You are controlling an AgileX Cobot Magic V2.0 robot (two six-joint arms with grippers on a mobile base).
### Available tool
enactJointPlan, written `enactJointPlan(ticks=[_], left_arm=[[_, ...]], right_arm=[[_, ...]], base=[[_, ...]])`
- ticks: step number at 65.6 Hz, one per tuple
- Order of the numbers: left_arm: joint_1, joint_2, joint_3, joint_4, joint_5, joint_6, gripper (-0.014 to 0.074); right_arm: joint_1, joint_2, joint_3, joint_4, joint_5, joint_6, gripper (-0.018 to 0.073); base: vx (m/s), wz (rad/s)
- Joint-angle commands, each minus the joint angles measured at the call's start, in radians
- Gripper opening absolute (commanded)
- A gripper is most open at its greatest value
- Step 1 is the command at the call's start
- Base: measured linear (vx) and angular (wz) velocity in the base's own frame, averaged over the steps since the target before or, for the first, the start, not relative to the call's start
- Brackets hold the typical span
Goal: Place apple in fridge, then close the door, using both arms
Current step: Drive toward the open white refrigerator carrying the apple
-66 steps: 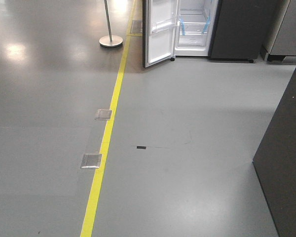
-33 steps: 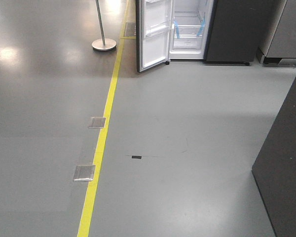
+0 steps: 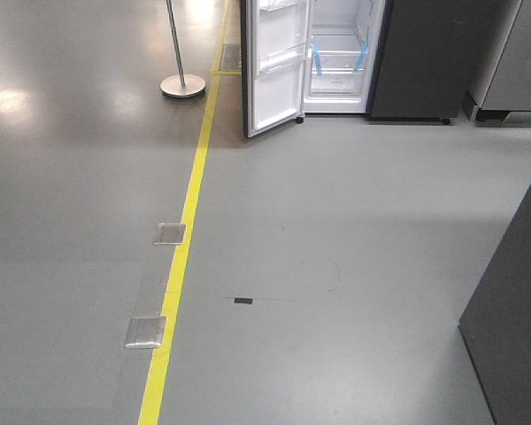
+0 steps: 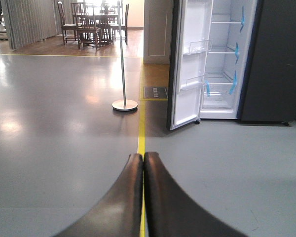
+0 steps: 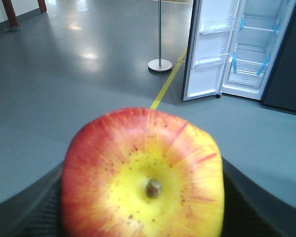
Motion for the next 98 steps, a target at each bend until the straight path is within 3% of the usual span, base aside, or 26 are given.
enactJointPlan(ticks=[1, 98], left_arm=[[-0.001, -0.015, -0.017, -0.001, -0.080, -0.010, -0.0006], [-0.001, -0.015, -0.017, -0.001, -0.080, -0.010, -0.0006]], right_arm=[[-0.001, 0.008, -0.025, 0.015, -0.080, -0.008, 0.0095], [-0.001, 0.008, -0.025, 0.015, -0.080, -0.008, 0.0095]], base=[[0.19, 0.02], [0.20, 0.01]])
